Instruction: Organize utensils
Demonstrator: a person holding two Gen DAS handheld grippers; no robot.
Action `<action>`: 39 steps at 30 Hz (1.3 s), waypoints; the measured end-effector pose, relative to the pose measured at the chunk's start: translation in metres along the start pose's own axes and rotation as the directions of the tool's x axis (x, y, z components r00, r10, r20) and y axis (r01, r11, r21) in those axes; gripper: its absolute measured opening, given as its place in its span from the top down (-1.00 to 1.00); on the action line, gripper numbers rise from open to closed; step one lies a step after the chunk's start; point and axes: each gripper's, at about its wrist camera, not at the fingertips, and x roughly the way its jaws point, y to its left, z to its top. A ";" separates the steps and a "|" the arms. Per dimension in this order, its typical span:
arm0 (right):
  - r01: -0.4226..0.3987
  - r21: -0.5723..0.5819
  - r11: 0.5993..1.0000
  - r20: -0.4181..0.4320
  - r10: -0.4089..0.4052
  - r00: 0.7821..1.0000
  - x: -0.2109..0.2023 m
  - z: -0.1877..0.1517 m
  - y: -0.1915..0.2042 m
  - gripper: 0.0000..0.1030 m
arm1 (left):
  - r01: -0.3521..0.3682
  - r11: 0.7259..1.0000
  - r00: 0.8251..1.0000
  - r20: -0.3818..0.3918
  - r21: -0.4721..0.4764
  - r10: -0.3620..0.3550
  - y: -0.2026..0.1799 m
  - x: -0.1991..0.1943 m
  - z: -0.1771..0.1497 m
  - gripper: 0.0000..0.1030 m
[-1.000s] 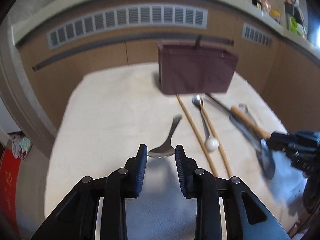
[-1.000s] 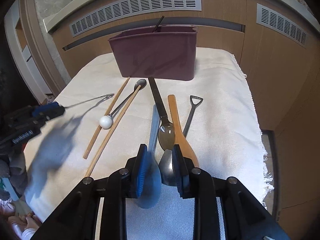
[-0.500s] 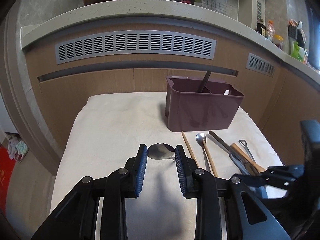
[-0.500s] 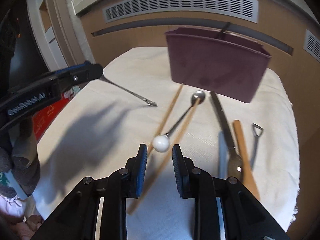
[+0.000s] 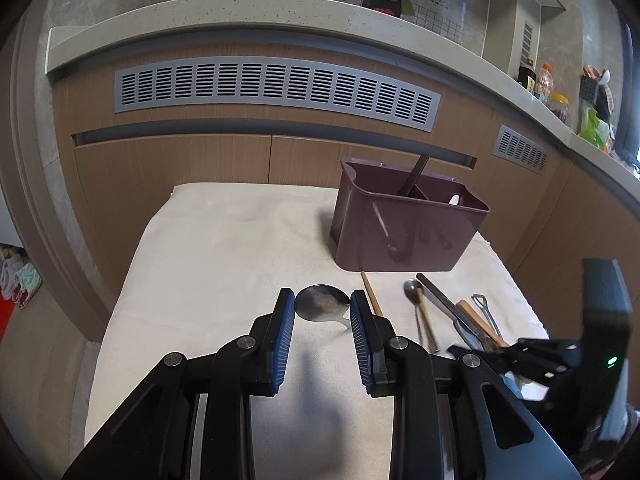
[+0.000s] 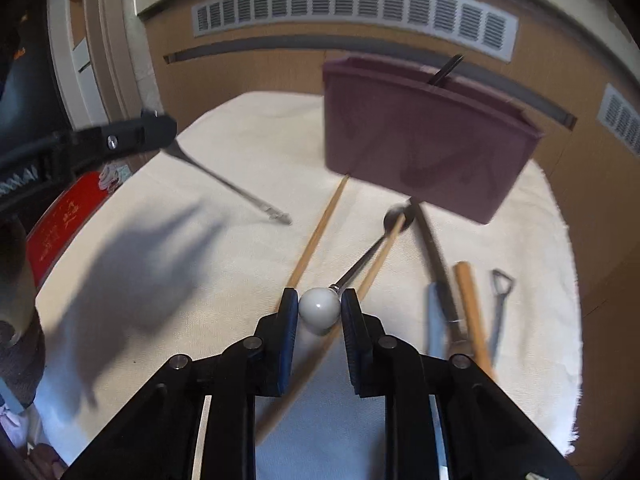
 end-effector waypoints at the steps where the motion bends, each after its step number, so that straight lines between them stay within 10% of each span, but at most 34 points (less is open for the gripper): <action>1: 0.013 0.000 1.000 0.022 -0.013 1.000 -0.009 0.000 -0.003 0.60 | -0.001 1.000 1.000 0.005 0.003 0.001 -0.002 -0.002 0.001 0.44; 10: 0.053 0.085 0.995 0.124 -0.063 0.990 -0.054 0.008 -0.043 0.60 | -0.016 0.999 0.999 0.031 0.043 0.014 -0.020 -0.017 0.009 0.67; 18: 0.016 0.133 0.991 0.089 -0.028 0.996 -0.055 -0.003 -0.058 0.60 | -0.010 0.995 0.994 -0.103 0.104 0.021 -0.018 -0.010 -0.019 0.63; 26: 0.011 0.152 0.988 0.100 -0.026 0.995 -0.062 -0.008 -0.061 0.60 | 0.062 0.991 0.976 -0.217 0.120 -0.035 -0.025 -0.020 -0.087 -0.03; 35: 0.003 0.158 0.988 0.119 -0.022 0.993 -0.068 -0.014 -0.062 0.60 | -0.024 0.997 0.965 -0.259 0.072 0.042 -0.035 0.004 -0.100 -0.02; 39: 0.005 0.163 0.987 0.123 -0.025 0.992 -0.071 -0.015 -0.064 0.60 | -0.045 0.993 0.965 -0.251 0.111 0.072 -0.040 0.008 -0.100 0.44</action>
